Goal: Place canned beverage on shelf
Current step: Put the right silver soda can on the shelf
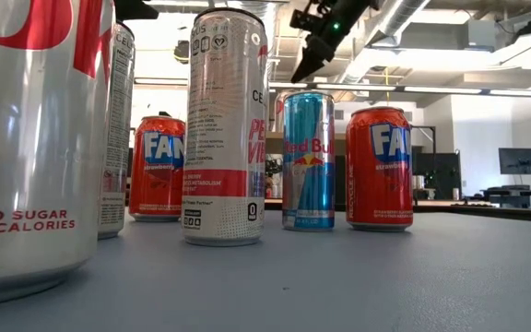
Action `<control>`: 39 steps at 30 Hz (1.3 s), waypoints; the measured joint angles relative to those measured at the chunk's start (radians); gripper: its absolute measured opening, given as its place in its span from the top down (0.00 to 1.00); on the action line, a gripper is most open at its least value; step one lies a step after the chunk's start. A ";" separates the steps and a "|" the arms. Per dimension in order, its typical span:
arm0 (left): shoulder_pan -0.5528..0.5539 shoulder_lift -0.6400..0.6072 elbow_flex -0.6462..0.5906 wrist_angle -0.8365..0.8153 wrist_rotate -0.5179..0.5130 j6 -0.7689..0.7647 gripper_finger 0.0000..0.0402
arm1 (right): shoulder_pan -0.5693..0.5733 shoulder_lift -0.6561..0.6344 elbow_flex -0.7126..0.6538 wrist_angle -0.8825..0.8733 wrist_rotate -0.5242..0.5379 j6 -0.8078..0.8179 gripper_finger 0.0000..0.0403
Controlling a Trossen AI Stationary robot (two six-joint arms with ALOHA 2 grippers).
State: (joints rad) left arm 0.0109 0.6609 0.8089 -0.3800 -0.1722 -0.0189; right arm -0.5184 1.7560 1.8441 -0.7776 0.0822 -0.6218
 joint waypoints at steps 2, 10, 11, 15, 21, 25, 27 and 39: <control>0.000 0.000 0.000 -0.001 0.000 0.000 0.52 | -0.006 -0.001 0.000 0.001 0.000 0.001 1.00; 0.000 0.000 0.000 -0.007 0.000 0.000 0.52 | -0.021 0.000 0.000 0.000 0.021 -0.004 1.00; 0.000 0.000 0.000 -0.007 0.000 0.000 0.52 | -0.022 0.000 0.000 0.001 0.021 -0.011 1.00; 0.000 0.000 0.000 -0.007 0.000 0.000 0.52 | -0.021 0.000 0.000 0.025 0.021 -0.014 1.00; 0.000 0.000 0.000 -0.007 0.000 0.000 0.52 | -0.027 0.000 -0.007 0.030 0.022 -0.016 1.00; 0.000 0.000 0.000 -0.009 -0.019 0.000 0.52 | -0.028 0.001 -0.017 0.049 0.035 -0.049 1.00; 0.000 0.000 0.000 -0.013 -0.035 0.000 0.52 | -0.027 -0.004 -0.017 0.091 0.053 -0.053 0.99; 0.000 0.000 0.000 -0.015 -0.046 -0.008 0.52 | -0.039 -0.024 -0.017 -0.006 0.099 0.135 0.42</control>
State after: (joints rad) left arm 0.0111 0.6609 0.8089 -0.3949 -0.2182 -0.0269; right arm -0.5578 1.7319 1.8275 -0.7840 0.1814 -0.4865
